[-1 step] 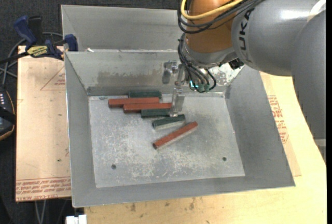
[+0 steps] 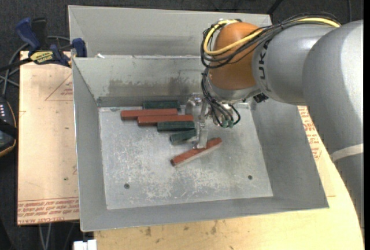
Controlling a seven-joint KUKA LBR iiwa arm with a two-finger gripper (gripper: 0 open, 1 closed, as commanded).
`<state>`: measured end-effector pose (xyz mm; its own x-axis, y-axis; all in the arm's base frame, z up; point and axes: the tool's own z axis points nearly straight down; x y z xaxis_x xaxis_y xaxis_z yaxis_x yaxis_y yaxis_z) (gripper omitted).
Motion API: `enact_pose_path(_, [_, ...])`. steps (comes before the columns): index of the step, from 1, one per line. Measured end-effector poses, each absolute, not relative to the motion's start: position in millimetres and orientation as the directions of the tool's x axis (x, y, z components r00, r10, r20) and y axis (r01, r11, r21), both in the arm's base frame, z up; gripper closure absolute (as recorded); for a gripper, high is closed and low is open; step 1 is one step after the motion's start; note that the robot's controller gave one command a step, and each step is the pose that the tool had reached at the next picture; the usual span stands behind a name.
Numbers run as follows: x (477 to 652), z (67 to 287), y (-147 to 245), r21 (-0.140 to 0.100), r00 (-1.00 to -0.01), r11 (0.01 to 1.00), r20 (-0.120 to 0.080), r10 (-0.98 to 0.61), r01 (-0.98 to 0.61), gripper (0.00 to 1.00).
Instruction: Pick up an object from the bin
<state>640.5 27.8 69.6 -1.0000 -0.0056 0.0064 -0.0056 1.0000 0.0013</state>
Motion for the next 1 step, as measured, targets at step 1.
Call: enact_pose_path(1, [642.4, 73.2, 28.8, 0.001, -1.000, 1.000, -0.002, -0.007, -0.007, 1.00])
